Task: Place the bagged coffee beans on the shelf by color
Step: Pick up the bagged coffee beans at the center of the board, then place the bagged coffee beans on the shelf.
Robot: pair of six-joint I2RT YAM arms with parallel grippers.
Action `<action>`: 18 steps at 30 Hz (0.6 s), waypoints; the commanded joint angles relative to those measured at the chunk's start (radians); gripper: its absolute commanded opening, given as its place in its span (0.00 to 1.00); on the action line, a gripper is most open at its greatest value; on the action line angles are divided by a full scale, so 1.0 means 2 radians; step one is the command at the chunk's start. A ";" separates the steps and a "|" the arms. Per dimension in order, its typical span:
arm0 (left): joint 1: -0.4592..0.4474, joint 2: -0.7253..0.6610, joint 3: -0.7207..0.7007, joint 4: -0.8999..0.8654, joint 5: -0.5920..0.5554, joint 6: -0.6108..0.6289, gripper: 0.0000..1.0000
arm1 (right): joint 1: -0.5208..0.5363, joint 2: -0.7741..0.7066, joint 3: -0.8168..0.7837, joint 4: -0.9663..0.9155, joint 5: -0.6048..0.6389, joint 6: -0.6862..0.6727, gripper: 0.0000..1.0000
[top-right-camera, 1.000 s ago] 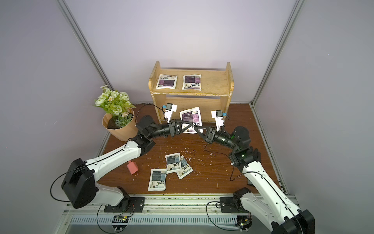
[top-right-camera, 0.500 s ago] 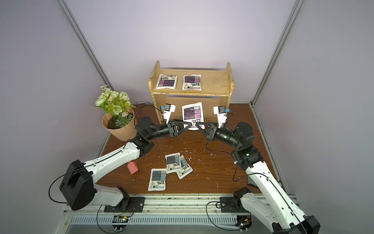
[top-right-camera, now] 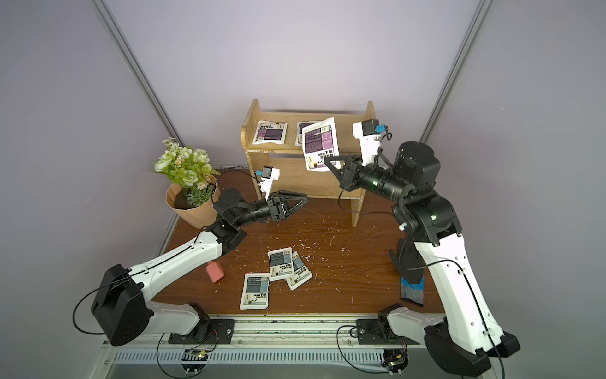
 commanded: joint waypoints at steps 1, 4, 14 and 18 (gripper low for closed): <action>0.006 -0.009 0.003 -0.007 -0.002 0.019 0.44 | -0.012 0.070 0.142 -0.116 0.073 -0.041 0.00; 0.006 -0.017 -0.004 -0.013 -0.007 0.023 0.44 | -0.020 0.117 0.223 -0.143 0.127 -0.038 0.00; 0.006 -0.039 -0.019 -0.038 -0.024 0.038 0.45 | -0.035 0.184 0.262 -0.153 0.158 -0.025 0.00; 0.006 -0.044 -0.025 -0.040 -0.028 0.040 0.45 | -0.037 0.205 0.283 -0.177 0.174 -0.032 0.00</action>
